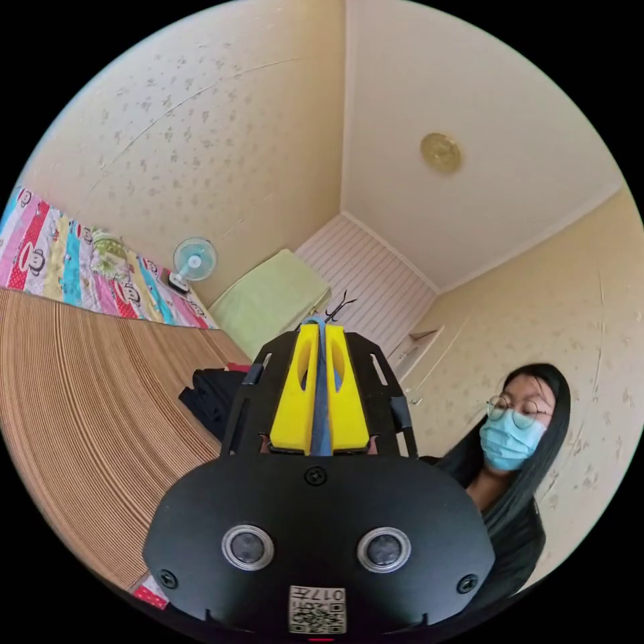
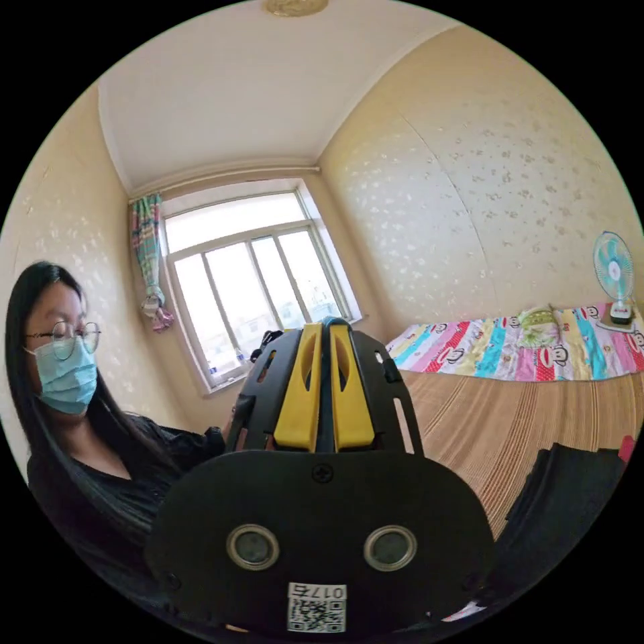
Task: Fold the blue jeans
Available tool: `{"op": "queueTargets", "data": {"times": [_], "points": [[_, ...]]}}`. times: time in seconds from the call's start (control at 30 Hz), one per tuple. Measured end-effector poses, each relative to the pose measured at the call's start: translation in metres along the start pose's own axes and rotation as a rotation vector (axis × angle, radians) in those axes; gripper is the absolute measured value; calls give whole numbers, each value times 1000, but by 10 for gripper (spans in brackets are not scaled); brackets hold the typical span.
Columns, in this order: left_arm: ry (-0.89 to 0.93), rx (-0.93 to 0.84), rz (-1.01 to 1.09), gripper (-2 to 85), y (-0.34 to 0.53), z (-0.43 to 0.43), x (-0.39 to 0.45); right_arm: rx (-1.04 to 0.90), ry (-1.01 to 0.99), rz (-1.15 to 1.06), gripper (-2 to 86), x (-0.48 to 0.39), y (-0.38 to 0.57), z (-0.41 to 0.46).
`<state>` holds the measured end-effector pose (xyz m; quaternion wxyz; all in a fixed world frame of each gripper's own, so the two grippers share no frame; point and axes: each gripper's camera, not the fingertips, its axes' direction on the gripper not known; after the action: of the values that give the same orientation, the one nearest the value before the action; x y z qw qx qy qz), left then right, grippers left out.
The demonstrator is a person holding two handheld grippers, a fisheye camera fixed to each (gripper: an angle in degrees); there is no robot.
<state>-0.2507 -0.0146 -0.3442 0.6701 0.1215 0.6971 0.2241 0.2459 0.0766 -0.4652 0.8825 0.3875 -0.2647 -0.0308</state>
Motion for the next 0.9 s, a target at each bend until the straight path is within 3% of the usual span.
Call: {"op": "queueTargets", "data": {"times": [0.23, 0.33, 0.43, 0.6, 0.77, 0.9], "points": [[-199, -47, 32, -4, -15, 11, -52, -27, 186, 19, 21, 38, 2, 76], [-275, -116, 42, 0, 46, 10, -70, -102, 201, -44, 21, 39, 61, 93], [-345, -222, -68, 11, 138, 13, -108, -272, 161, 46, 21, 60, 158, 107], [-377, -321, -444, 69, 312, 5, -172, -659, 208, 432, 25, 99, 345, 119], [-400, -87, -574, 82, 352, -35, -181, -501, 130, 635, 67, 133, 360, 95], [-486, -62, -440, 125, 293, -25, -191, -479, 99, 596, 122, 180, 315, 136]]}}
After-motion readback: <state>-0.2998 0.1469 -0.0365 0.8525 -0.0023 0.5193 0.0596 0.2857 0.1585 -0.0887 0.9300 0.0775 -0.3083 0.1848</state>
